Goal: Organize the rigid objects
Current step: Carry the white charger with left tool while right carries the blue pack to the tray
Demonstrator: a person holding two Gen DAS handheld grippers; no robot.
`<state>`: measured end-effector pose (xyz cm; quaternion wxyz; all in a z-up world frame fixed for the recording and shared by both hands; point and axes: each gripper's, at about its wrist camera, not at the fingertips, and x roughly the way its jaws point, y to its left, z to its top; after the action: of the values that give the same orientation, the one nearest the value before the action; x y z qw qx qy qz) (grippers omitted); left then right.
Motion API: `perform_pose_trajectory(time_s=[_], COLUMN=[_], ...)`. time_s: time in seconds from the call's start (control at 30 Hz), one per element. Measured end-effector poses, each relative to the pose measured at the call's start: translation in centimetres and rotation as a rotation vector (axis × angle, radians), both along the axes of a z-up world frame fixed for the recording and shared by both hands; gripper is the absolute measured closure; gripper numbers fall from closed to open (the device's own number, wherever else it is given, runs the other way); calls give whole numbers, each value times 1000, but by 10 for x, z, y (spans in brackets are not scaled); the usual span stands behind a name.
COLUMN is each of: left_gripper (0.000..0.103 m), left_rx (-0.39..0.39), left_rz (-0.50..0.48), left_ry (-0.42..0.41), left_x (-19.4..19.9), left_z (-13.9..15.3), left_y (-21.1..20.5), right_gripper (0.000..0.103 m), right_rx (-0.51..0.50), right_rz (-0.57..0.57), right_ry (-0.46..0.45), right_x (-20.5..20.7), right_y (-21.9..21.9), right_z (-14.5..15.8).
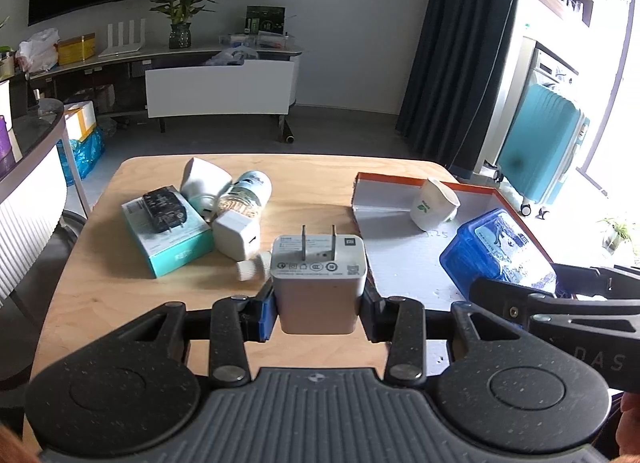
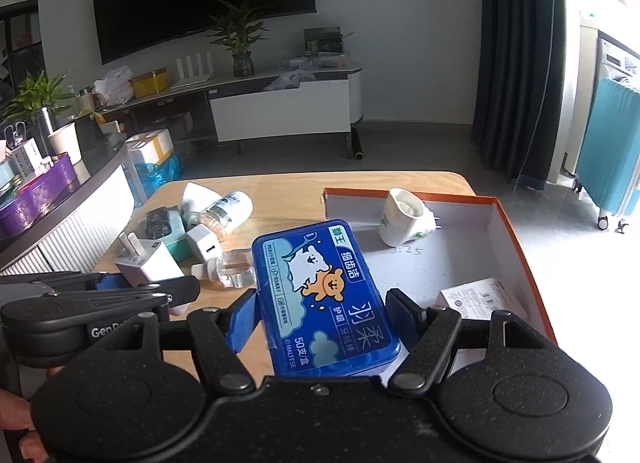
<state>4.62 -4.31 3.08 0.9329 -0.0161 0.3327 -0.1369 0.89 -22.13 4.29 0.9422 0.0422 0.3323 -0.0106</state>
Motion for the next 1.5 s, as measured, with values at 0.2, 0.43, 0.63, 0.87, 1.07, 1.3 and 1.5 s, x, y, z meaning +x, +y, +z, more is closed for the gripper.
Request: perform_pose_trajectory(time_s=[0.2, 0.43, 0.63, 0.87, 1.07, 1.3, 1.5], left_gripper=[62, 62, 62, 62, 62, 62, 62], left_rx=[-2, -1, 2, -1, -1, 1, -1], left_rz=[-17, -35, -55, -70, -88, -111, -122], left_ry=[2, 4, 1, 0, -8, -13, -17], left_x=[0, 1, 2, 5, 9, 12, 16], left_z=[1, 1, 1, 3, 5, 6, 8], left_y=[-5, -16, -27, -38, -50, -63, -71], right_gripper=[20, 20, 20, 20, 20, 20, 20], right_rx=[4, 4, 3, 4, 3, 2, 4], right_rz=[-26, -58, -82, -112, -141, -168, -197], right_ry=[6, -1, -5, -15, -22, -33, -38], right_x=[-3, -6, -8, -10, -9, -9, -10], right_y=[-9, -19, -26, -35, -45, -56, -66], right_z=[-1, 0, 1, 4, 5, 7, 9])
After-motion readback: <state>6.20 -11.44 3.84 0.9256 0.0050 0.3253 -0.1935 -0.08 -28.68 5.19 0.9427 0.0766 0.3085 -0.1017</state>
